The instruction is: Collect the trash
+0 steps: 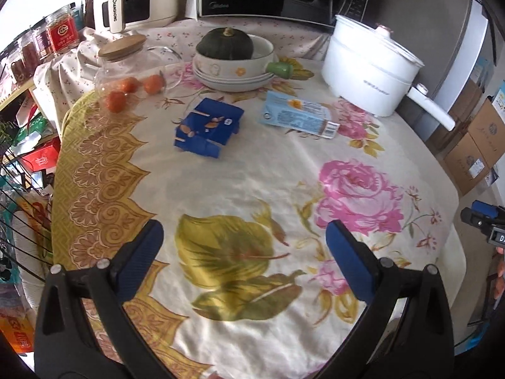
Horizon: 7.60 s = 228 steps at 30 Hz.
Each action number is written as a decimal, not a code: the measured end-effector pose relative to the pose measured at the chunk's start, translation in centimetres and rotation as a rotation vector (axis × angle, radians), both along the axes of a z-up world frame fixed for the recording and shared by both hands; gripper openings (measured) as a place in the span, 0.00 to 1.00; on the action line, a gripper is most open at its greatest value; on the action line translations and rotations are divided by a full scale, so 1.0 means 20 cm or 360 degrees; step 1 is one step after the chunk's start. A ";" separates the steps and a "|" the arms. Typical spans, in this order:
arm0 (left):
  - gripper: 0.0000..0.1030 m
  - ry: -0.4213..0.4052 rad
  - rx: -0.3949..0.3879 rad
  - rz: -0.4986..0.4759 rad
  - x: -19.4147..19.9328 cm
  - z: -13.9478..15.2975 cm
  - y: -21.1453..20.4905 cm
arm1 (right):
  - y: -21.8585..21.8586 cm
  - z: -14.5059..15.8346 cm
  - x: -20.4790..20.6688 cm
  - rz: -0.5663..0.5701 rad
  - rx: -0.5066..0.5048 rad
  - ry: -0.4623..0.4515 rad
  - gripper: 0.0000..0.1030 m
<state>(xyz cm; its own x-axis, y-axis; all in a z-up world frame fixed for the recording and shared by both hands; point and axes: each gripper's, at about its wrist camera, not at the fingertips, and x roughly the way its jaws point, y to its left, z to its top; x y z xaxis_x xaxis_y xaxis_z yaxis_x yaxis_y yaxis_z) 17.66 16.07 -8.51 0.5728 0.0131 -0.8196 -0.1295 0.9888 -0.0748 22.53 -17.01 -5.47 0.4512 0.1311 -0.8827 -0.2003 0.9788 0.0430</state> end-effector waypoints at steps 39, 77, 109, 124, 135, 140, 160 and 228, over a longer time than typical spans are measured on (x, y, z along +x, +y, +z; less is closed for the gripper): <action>0.69 0.0029 -0.0078 -0.0184 0.54 -0.25 0.38 | 0.95 -0.23 0.74 0.0934 -0.0223 -0.0199 0.81; 0.68 0.0164 -0.0203 -0.0240 0.04 -0.02 -0.04 | 0.62 -0.04 0.27 0.0763 -0.0124 -0.0004 0.53; 0.68 0.0139 -0.0347 -0.0559 -0.35 0.01 -0.88 | -0.35 -0.08 -0.47 0.0153 -0.0007 0.0161 0.53; 0.68 0.0203 -0.0292 -0.0839 -0.25 -0.10 -1.45 | -0.83 -0.15 -0.53 -0.0102 -0.0051 0.0217 0.53; 0.69 0.0196 -0.0251 -0.0975 -0.16 -0.23 -1.73 | -1.06 -0.21 -0.57 -0.0234 -0.0094 0.0278 0.53; 0.70 0.0107 -0.0252 -0.1013 -0.14 -0.24 -1.80 | -1.10 -0.22 -0.57 -0.0259 -0.0101 0.0289 0.53; 0.97 0.0050 -0.0050 -0.0820 -0.13 -0.13 -1.51 | -1.01 -0.24 -0.49 -0.0227 -0.0117 0.0301 0.53; 0.99 -0.0393 0.0130 -0.0090 -0.92 0.21 -0.88 | -0.33 0.18 -1.15 -0.0237 -0.0248 -0.0699 1.00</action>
